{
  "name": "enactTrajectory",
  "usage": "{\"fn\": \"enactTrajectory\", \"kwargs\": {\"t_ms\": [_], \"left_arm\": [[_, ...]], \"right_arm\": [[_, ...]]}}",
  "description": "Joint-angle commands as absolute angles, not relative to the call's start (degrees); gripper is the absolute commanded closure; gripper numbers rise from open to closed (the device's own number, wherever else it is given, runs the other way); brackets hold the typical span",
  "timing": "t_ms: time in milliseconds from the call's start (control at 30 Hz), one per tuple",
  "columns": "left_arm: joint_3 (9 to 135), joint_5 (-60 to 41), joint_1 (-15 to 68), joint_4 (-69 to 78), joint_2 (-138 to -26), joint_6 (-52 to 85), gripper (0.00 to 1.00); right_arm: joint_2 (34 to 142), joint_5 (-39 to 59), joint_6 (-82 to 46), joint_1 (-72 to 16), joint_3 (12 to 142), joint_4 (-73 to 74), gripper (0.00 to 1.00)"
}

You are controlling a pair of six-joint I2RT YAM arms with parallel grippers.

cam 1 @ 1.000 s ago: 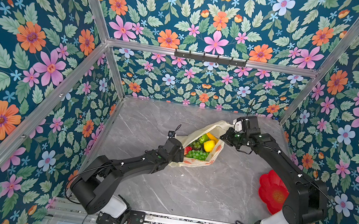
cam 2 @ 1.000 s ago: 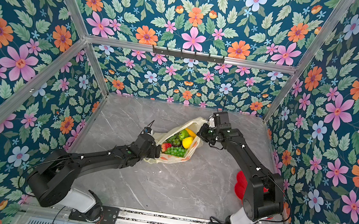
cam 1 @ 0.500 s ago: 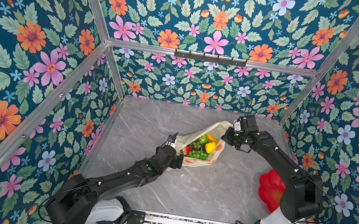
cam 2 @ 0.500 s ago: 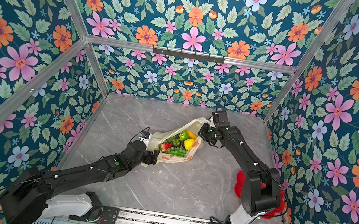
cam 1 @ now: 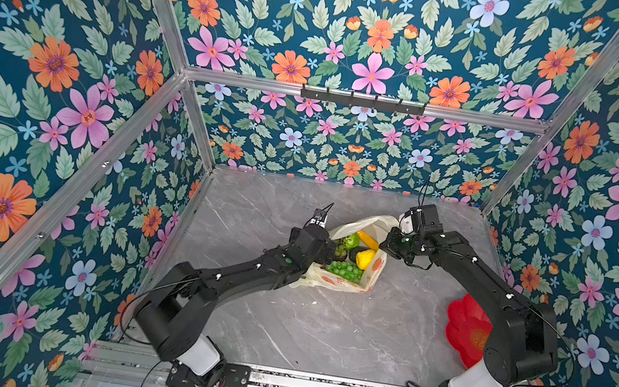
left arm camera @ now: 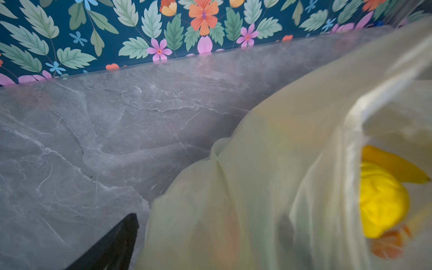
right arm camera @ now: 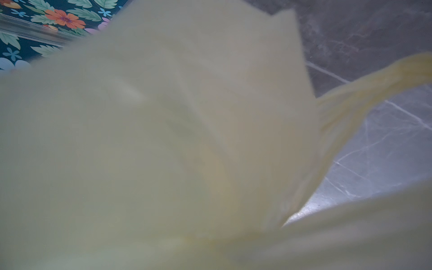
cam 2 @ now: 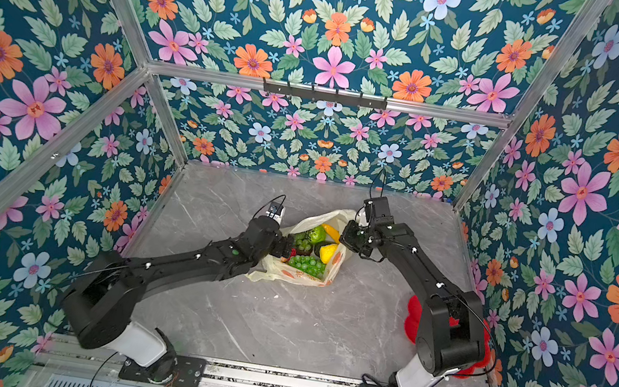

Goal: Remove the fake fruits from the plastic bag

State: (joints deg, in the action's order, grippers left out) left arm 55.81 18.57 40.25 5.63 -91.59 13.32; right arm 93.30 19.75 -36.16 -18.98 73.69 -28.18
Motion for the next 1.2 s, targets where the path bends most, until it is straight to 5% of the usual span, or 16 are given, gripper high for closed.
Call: {"fn": "enactTrajectory", "kwargs": {"t_ms": [0,300,500,567,833,1167], "left_arm": [[60.47,19.43,37.33,0.59,-95.75,13.15,0.12],[73.86,-3.89,20.10,-6.24,-108.54,27.12,0.68],[84.68,-9.23,17.16,-17.90,-118.69,29.44,0.78],[84.91,-10.17,17.75,-17.84,-118.21,27.50,0.74],[78.03,-1.25,21.91,-17.61,-106.56,24.52,0.24],[74.74,3.47,26.72,-22.32,-103.90,33.13,0.10]], "right_arm": [[92.80,19.96,-34.53,-19.04,73.61,-28.49,1.00],[92.49,24.24,-29.01,-17.31,69.76,-25.46,1.00],[93.21,27.54,-27.25,-16.92,68.02,-24.30,1.00],[93.42,29.13,-27.57,-17.01,67.35,-23.10,1.00],[93.28,30.94,-31.12,-17.61,66.97,-20.38,1.00],[91.41,29.52,-33.39,-19.67,66.43,-18.01,1.00]]}}
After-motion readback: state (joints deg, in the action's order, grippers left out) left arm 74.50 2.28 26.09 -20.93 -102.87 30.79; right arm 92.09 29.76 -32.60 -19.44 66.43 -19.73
